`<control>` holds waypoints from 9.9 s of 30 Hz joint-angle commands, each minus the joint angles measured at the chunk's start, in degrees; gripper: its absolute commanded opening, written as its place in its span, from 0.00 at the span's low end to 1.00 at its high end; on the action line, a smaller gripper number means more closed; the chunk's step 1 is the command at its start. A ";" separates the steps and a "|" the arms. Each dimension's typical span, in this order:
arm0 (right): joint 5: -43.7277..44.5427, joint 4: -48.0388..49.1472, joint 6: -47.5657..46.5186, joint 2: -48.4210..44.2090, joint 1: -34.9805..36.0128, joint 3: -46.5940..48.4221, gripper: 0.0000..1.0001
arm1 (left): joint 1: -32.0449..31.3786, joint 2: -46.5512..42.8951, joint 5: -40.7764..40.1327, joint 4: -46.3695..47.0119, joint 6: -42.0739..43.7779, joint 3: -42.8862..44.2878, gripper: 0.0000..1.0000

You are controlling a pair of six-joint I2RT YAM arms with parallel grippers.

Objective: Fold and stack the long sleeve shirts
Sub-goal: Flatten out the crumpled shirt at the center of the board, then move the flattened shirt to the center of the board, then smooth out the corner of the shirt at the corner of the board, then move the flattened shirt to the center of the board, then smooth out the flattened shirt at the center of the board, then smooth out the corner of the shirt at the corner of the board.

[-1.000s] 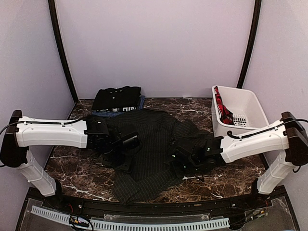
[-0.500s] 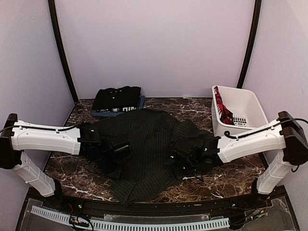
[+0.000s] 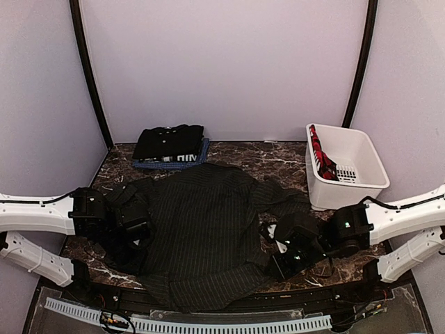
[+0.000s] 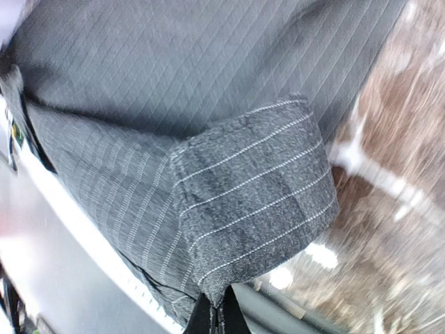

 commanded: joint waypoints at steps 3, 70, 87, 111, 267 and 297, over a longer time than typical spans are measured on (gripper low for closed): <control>-7.02 8.28 13.94 -4.04 5.50 -10.82 0.00 | 0.04 -2.34 6.76 -2.05 -2.98 -4.18 0.18; -2.78 7.79 -27.51 48.65 -40.93 45.33 0.55 | 25.61 36.26 13.50 35.32 19.25 25.08 0.42; -0.89 13.22 -19.49 33.94 -24.08 29.05 0.59 | 1.37 22.62 10.22 34.69 2.36 4.06 0.40; 2.06 13.98 -15.60 25.60 -21.41 16.10 0.60 | 0.08 -1.82 -6.44 16.85 -5.20 1.85 0.39; 26.44 17.91 -10.37 -7.66 -28.40 -3.71 0.91 | -9.63 22.64 12.66 46.51 1.68 2.61 0.45; 18.59 18.19 -5.41 -11.24 -32.85 -14.53 0.75 | -15.31 34.17 8.38 51.87 -2.06 14.31 0.18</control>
